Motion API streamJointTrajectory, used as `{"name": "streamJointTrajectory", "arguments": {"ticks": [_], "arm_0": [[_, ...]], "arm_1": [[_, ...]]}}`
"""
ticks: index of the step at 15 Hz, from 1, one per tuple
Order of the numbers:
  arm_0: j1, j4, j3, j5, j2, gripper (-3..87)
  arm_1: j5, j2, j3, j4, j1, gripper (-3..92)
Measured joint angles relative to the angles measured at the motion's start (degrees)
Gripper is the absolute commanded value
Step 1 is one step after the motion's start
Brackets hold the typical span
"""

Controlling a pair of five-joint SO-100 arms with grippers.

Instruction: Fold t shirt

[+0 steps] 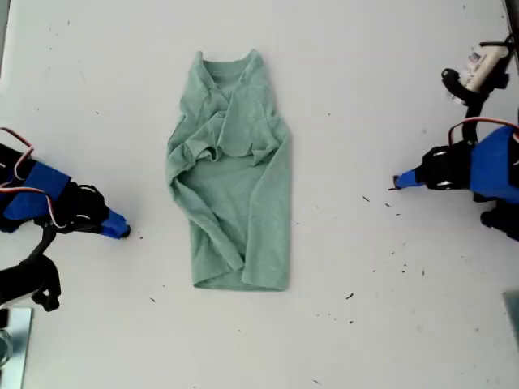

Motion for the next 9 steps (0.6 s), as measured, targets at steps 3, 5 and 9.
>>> {"name": "streamJointTrajectory", "arguments": {"ticks": [3,5,9], "arm_0": [[0.4,-2.4,-2.2,-0.4,-7.9,-0.1],[0.4,2.6,-11.2,0.4,-17.1,-0.1],[-0.7,33.2,-64.2,9.1,-48.9,15.6]], "arm_1": [[0.6,0.0,0.0,0.0,-0.2,2.2],[2.2,-0.5,-0.9,-0.8,-3.7,2.2],[4.7,-36.7,-37.6,-3.1,-12.3,2.1]]}}
